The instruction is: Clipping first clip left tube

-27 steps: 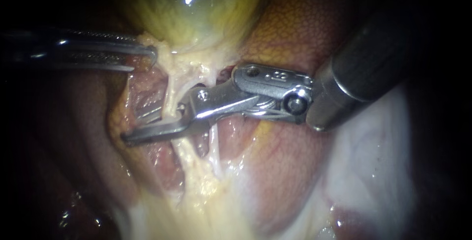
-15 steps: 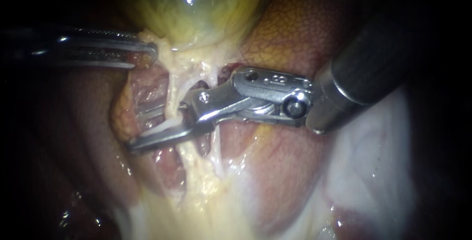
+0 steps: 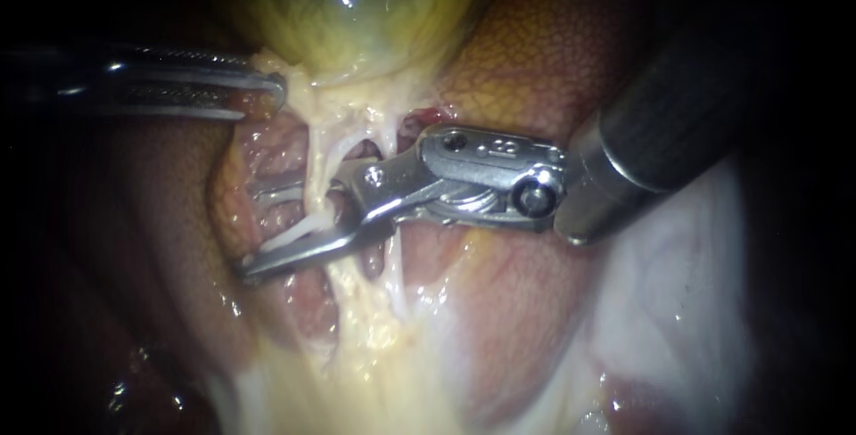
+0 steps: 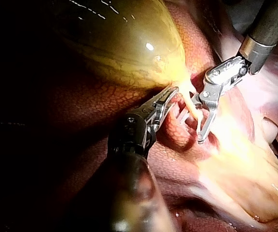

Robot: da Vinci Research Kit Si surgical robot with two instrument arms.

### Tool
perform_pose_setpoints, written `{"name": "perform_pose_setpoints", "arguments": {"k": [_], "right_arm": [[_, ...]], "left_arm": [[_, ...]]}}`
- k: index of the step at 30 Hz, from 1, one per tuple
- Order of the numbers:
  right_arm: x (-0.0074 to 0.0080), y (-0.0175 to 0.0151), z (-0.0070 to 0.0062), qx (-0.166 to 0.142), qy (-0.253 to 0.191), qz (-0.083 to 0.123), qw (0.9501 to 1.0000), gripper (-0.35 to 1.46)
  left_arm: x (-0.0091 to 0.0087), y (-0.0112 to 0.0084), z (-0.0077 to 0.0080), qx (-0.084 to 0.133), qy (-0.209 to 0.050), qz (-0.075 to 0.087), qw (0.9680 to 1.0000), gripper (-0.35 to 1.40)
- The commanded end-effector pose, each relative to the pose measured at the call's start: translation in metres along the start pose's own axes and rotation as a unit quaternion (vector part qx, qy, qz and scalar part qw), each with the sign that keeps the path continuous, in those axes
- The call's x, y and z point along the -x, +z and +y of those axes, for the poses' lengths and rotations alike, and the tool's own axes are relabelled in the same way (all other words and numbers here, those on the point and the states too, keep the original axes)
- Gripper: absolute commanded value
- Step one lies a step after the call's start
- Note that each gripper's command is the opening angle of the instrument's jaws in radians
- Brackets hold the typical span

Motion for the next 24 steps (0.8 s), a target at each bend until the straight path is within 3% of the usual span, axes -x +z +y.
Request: {"name": "perform_pose_setpoints", "arguments": {"k": [1,5,9,11,24], "right_arm": [[0.0001,-0.0002,0.0001,0.004,0.000,0.000,1.0000,0.48],[0.0004,-0.0008,0.0004,0.031,0.001,-0.004,0.9995,0.47],[0.0005,-0.0013,0.0005,0.084,0.005,-0.048,0.9953,0.46],[0.0006,-0.0015,0.0002,0.102,0.008,-0.059,0.9930,0.46],[0.0009,-0.0035,-0.0010,0.106,0.019,-0.061,0.9923,0.45]], "left_arm": [[0.0000,0.0000,0.0000,0.000,0.000,0.000,1.0000,-0.35],[0.0000,0.0000,0.0000,0.000,0.000,0.000,1.0000,-0.35],[0.0000,-0.0001,0.0000,0.000,0.000,0.000,1.0000,-0.35],[0.0000,-0.0001,0.0000,-0.001,0.000,0.000,1.0000,-0.35],[0.0000,-0.0002,0.0000,-0.001,0.000,0.000,1.0000,-0.35]]}}
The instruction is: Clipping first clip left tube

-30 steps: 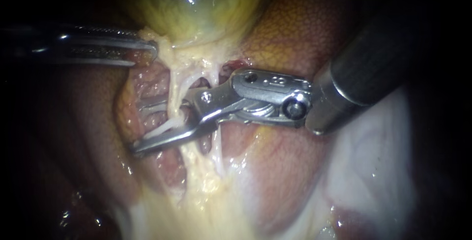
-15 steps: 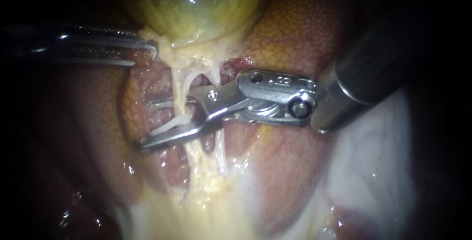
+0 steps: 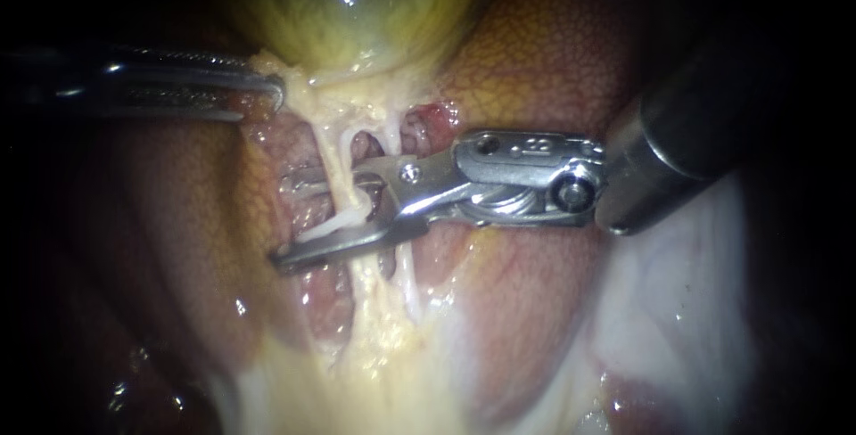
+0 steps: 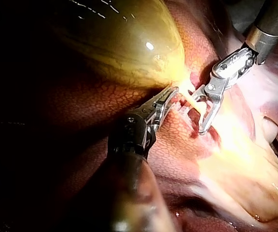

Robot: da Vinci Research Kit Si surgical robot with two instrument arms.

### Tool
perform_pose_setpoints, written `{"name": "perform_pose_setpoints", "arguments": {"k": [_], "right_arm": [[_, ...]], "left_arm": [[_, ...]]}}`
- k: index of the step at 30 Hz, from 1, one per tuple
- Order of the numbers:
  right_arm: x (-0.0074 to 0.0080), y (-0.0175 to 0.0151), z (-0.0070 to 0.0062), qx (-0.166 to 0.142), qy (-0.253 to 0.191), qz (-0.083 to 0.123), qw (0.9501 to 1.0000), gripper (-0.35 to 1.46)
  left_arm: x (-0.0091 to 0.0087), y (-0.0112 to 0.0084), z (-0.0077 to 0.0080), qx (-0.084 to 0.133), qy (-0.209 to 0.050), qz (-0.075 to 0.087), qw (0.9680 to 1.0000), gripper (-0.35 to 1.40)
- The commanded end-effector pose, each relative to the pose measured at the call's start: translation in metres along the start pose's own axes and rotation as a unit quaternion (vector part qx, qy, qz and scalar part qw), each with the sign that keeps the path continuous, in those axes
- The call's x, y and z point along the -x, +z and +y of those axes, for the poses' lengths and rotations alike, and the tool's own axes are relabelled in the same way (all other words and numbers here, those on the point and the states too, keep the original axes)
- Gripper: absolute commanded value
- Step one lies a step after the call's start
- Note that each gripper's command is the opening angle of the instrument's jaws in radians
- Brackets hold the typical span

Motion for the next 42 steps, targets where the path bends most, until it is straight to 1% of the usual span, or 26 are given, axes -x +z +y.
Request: {"name": "perform_pose_setpoints", "arguments": {"k": [1,10,13,14,16,18,24,27,29,35,37,40,42], "right_arm": [[0.0000,-0.0001,0.0000,-0.002,0.000,0.000,1.0000,0.46],[-0.0001,-0.0015,0.0002,-0.002,0.001,-0.001,1.0000,0.45],[-0.0002,-0.0017,0.0006,0.016,0.001,-0.008,0.9998,0.44],[-0.0001,-0.0018,0.0007,0.021,0.001,-0.015,0.9997,0.44],[0.0000,-0.0018,0.0010,0.027,0.001,-0.020,0.9994,0.44],[0.0002,-0.0020,0.0014,0.036,0.004,-0.019,0.9992,0.44],[0.0003,-0.0026,0.0020,0.045,0.011,-0.018,0.9988,0.44],[0.0004,-0.0030,0.0020,0.039,0.012,-0.019,0.9990,0.44],[0.0004,-0.0032,0.0019,0.029,0.013,-0.022,0.9993,0.44],[0.0005,-0.0036,0.0017,-0.023,0.012,0.002,0.9997,0.44],[0.0005,-0.0036,0.0018,-0.039,0.009,0.012,0.9991,0.44],[0.0006,-0.0037,0.0018,-0.062,0.013,0.021,0.9978,0.44],[0.0006,-0.0037,0.0019,-0.073,0.013,0.026,0.9969,0.44]], "left_arm": [[0.0000,0.0000,0.0000,0.000,0.000,0.000,1.0000,-0.35],[0.0000,0.0000,0.0000,0.000,0.000,0.000,1.0000,-0.35],[0.0000,0.0000,0.0000,0.000,0.000,0.000,1.0000,-0.35],[0.0000,0.0000,0.0000,0.000,0.000,0.000,1.0000,-0.35],[0.0000,0.0000,0.0000,0.000,0.000,0.000,1.0000,-0.35],[0.0000,0.0000,0.0000,0.000,0.000,0.000,1.0000,-0.35],[0.0000,0.0000,0.0000,0.000,0.000,0.000,1.0000,-0.35],[0.0000,0.0000,0.0000,0.000,0.000,0.000,1.0000,-0.35],[0.0000,0.0000,0.0000,0.000,0.000,0.000,1.0000,-0.35],[0.0000,0.0000,0.0000,0.000,0.000,0.000,1.0000,-0.35],[0.0000,0.0000,0.0000,0.000,0.000,0.000,1.0000,-0.35],[0.0000,0.0000,0.0000,0.000,0.000,0.000,1.0000,-0.35],[-0.0001,0.0000,0.0000,0.000,0.000,0.000,1.0000,-0.35]]}}
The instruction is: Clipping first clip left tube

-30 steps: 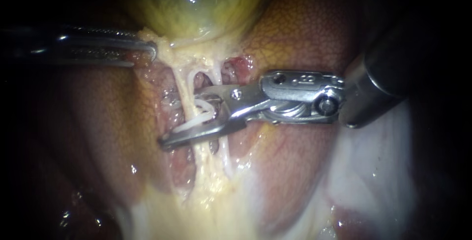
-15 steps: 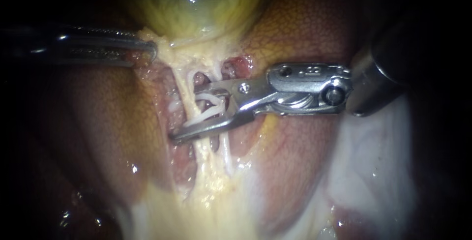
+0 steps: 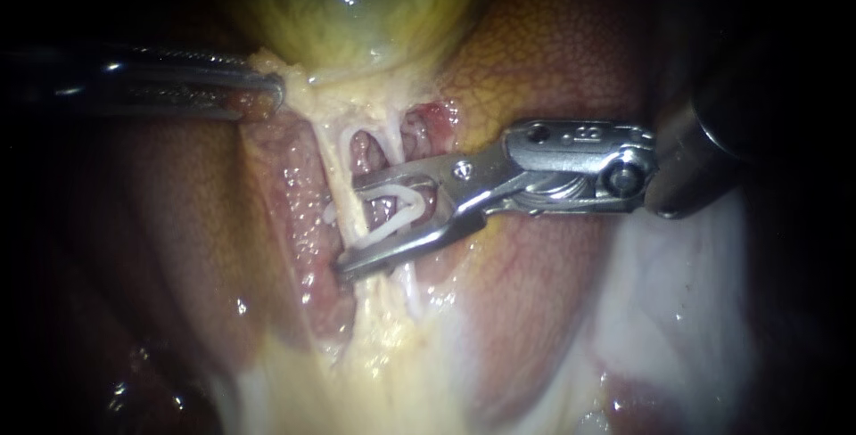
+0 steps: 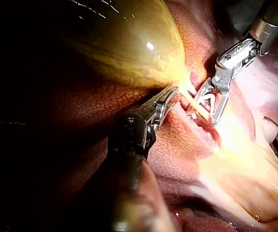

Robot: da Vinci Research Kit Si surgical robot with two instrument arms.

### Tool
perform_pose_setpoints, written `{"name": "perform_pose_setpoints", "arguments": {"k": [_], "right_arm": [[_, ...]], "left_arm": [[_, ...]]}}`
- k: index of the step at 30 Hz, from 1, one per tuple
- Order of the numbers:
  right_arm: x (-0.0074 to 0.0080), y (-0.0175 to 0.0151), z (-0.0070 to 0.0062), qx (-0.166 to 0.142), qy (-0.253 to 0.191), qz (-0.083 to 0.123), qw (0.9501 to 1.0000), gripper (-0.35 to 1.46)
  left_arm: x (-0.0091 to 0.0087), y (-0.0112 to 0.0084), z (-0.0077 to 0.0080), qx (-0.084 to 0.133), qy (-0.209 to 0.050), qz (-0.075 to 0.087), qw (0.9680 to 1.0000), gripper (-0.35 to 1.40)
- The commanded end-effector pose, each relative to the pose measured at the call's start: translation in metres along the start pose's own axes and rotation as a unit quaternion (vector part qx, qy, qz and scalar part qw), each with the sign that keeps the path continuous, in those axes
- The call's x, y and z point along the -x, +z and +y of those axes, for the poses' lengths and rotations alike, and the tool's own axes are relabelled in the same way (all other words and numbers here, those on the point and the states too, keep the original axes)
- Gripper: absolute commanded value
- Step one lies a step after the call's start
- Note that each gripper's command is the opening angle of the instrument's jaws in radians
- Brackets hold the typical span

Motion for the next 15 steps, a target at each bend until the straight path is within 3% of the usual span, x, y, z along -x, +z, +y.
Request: {"name": "perform_pose_setpoints", "arguments": {"k": [1,7,15], "right_arm": [[0.0000,0.0002,-0.0001,-0.006,0.001,0.005,1.0000,0.44],[-0.0003,0.0010,0.0004,-0.061,0.022,0.032,0.9974,0.44],[-0.0004,0.0017,0.0005,-0.145,0.057,0.069,0.9854,0.44]], "left_arm": [[0.0000,0.0000,0.0000,0.000,0.000,0.000,1.0000,-0.35],[0.0000,0.0001,0.0000,0.000,0.000,0.000,1.0000,-0.35],[0.0000,0.0002,0.0000,0.001,0.000,0.000,1.0000,-0.35]]}}
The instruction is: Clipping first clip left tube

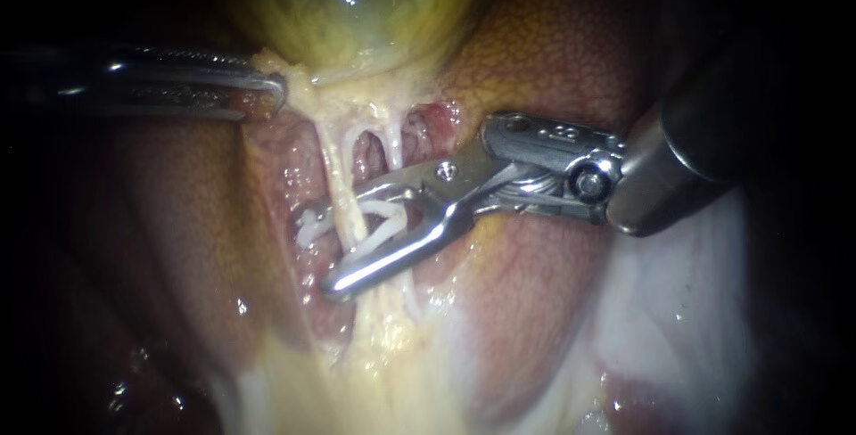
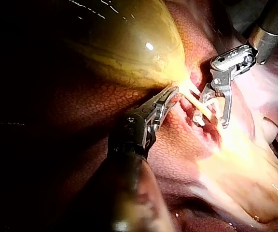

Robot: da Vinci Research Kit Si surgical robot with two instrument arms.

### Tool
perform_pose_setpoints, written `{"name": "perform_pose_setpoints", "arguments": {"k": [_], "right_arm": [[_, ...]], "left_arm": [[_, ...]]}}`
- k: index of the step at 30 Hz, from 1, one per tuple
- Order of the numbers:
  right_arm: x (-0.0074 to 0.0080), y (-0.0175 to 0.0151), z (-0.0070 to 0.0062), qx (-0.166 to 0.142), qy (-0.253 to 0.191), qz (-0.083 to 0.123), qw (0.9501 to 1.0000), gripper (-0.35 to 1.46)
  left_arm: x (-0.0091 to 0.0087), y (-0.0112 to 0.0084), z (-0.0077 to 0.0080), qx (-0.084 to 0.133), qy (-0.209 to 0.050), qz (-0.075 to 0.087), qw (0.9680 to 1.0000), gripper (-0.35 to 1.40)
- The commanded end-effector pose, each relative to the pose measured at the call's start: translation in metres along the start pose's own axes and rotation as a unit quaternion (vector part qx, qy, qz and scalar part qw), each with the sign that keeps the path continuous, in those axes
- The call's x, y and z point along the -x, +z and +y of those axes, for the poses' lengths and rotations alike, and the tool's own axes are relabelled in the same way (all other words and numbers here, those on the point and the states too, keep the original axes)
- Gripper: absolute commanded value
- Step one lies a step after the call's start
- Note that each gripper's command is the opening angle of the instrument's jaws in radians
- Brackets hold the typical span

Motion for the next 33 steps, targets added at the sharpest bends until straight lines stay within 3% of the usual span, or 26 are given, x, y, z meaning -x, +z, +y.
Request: {"name": "perform_pose_setpoints", "arguments": {"k": [1,3,8,21,33], "right_arm": [[-0.0001,0.0000,-0.0002,-0.009,0.004,0.003,0.9999,0.43],[-0.0001,-0.0001,-0.0006,-0.028,0.015,0.007,0.9995,0.42],[0.0002,0.0005,-0.0021,-0.039,0.036,-0.001,0.9986,0.37],[0.0015,0.0034,-0.0048,-0.084,0.037,-0.026,0.9954,0.34],[0.0029,0.0045,-0.0051,-0.090,0.034,-0.044,0.9944,0.25]], "left_arm": [[0.0000,0.0000,0.0000,0.000,0.000,0.000,1.0000,-0.35],[0.0000,0.0000,0.0000,0.000,0.000,0.000,1.0000,-0.35],[0.0000,0.0000,0.0000,0.000,0.000,0.000,1.0000,-0.35],[0.0000,0.0000,0.0001,0.000,0.000,0.000,1.0000,-0.35],[-0.0001,0.0000,0.0002,0.000,0.000,0.000,1.0000,-0.35]]}}
